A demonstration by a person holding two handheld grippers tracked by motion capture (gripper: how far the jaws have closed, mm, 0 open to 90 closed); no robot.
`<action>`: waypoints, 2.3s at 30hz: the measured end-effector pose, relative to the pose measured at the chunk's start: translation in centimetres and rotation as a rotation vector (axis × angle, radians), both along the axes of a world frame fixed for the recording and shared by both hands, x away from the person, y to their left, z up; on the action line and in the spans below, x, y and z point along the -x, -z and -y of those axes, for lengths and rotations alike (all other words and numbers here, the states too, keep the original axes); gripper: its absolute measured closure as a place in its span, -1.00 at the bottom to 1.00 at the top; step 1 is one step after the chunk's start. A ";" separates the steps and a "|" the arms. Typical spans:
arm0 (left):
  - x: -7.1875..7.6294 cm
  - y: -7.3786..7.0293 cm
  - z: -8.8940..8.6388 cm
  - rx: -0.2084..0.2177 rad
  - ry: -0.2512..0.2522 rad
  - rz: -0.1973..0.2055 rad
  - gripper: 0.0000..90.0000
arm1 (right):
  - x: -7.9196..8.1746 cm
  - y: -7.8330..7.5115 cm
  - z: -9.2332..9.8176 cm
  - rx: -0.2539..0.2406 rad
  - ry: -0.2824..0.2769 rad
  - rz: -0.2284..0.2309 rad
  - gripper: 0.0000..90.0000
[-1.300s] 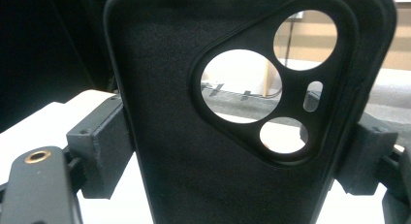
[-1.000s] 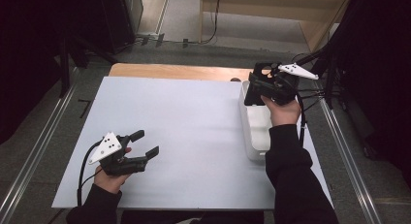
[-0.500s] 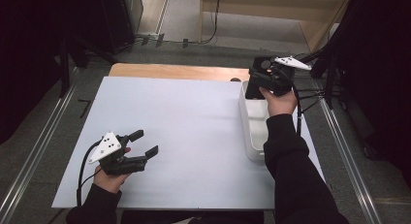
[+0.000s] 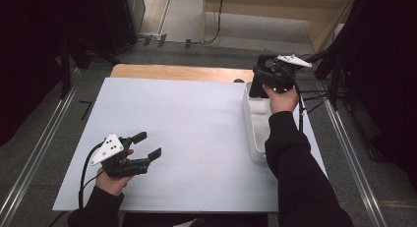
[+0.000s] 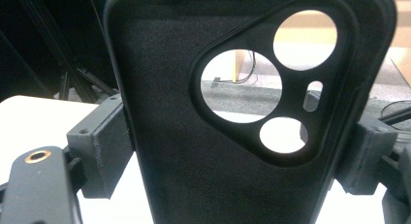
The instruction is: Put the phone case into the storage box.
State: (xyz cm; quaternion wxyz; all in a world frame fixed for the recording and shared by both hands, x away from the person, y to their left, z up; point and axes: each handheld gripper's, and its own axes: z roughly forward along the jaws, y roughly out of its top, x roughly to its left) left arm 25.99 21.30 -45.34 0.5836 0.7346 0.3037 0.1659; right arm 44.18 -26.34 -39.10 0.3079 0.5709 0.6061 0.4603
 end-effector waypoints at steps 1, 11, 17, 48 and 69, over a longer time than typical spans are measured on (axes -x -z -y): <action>0.0 0.0 0.0 -0.001 -0.001 0.000 -0.52 | -0.2 0.1 0.0 0.008 0.001 0.004 -0.70; 0.0 0.0 0.1 0.002 0.001 -0.001 -0.52 | -1.7 1.2 -0.4 0.023 0.007 -0.023 -0.70; 0.0 0.0 0.1 -0.002 0.008 0.002 -0.52 | -2.5 2.2 -0.1 0.014 0.013 -0.055 -0.70; 0.0 0.0 0.3 -0.002 0.016 0.002 -0.52 | -4.1 4.9 -0.7 0.054 0.004 -0.168 -0.72; -0.1 0.1 0.4 -0.007 0.022 0.002 -0.52 | -4.5 5.3 -0.7 0.031 -0.032 -0.215 -1.00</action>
